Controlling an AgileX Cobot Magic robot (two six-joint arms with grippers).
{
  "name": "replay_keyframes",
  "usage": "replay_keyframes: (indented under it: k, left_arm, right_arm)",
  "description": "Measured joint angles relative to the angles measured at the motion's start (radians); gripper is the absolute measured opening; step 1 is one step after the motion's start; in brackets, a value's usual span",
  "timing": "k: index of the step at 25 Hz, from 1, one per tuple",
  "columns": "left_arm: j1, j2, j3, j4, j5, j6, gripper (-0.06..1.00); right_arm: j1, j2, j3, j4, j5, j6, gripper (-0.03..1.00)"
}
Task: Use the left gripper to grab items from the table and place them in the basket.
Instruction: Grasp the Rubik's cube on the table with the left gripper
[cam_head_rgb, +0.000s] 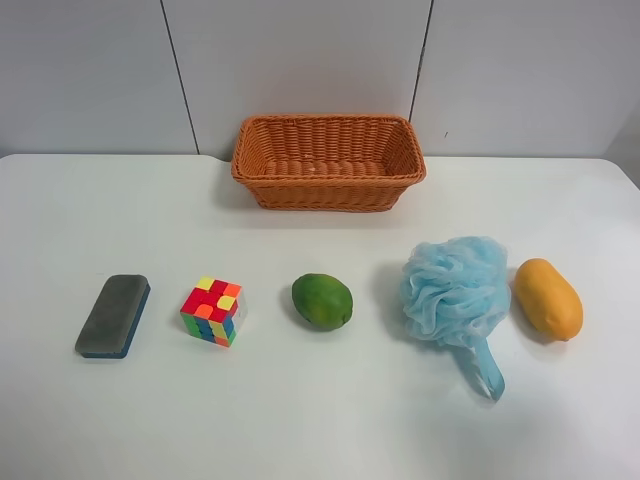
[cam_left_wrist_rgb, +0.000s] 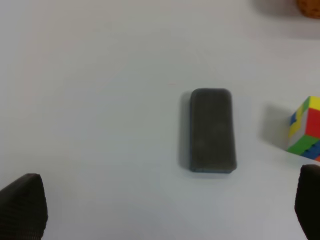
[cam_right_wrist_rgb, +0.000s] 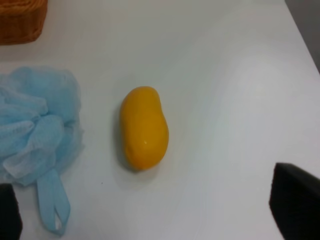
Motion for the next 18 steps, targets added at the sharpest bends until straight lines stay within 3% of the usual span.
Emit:
replay_keyframes:
  k: [6, 11, 14, 18]
  left_arm:
    - [0.0, 0.305, -0.139, -0.114, -0.015, 0.118, 0.99]
    - [-0.014, 0.54, -0.159, -0.225, -0.046, 0.185, 0.99]
    - [-0.095, 0.649, -0.159, -0.239, -0.122, 0.192, 0.99]
    - [-0.267, 0.766, -0.159, -0.252, -0.258, 0.193, 0.99]
  right_arm:
    - [0.0, 0.0, 0.0, 0.0, 0.0, 0.0, 0.99]
    - [0.0, 0.0, 0.0, 0.0, 0.0, 0.0, 0.99]
    - [0.0, 0.0, 0.0, 0.0, 0.0, 0.0, 0.99]
    - [0.0, 0.0, 0.0, 0.0, 0.0, 0.0, 0.99]
